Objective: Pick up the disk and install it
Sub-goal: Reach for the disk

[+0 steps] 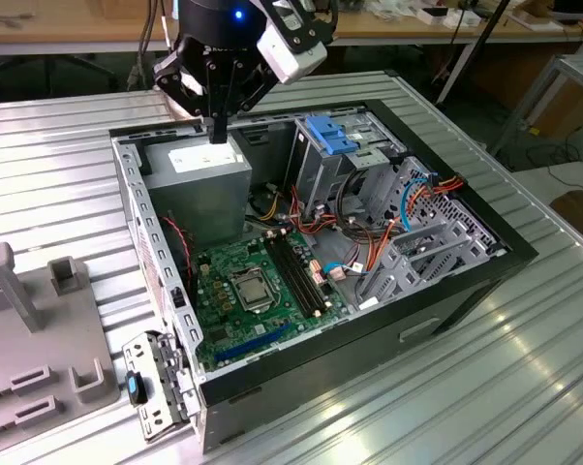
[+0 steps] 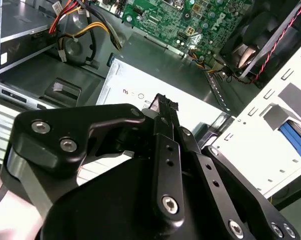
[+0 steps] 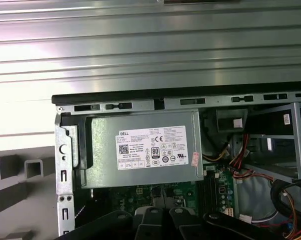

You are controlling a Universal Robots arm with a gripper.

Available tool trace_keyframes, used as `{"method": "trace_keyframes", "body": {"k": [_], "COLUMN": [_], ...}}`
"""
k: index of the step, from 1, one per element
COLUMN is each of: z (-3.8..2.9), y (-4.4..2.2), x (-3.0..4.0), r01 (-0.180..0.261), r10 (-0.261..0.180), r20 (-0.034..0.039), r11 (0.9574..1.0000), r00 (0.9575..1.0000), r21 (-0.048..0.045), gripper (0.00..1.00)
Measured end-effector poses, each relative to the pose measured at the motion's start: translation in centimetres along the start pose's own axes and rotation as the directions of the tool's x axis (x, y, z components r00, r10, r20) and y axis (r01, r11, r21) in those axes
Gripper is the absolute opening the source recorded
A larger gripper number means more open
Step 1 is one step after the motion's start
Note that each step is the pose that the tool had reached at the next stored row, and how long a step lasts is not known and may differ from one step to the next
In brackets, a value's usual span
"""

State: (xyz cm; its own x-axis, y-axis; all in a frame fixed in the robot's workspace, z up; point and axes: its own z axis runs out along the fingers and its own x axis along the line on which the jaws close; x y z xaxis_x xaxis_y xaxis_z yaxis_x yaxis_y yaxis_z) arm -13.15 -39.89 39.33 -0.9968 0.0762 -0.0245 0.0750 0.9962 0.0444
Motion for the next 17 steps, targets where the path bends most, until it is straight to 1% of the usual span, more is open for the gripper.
{"method": "trace_keyframes", "body": {"k": [7, 17], "z": [-0.01, -0.03], "y": [-0.04, -0.08], "x": [0.52, 1.04], "r01": [0.000, 0.000], "r10": [0.000, 0.000], "r20": [0.0000, 0.0000], "r11": [1.0000, 1.0000], "r00": [1.0000, 1.0000], "r21": [0.0000, 0.0000], "gripper": [0.11, 0.11]}}
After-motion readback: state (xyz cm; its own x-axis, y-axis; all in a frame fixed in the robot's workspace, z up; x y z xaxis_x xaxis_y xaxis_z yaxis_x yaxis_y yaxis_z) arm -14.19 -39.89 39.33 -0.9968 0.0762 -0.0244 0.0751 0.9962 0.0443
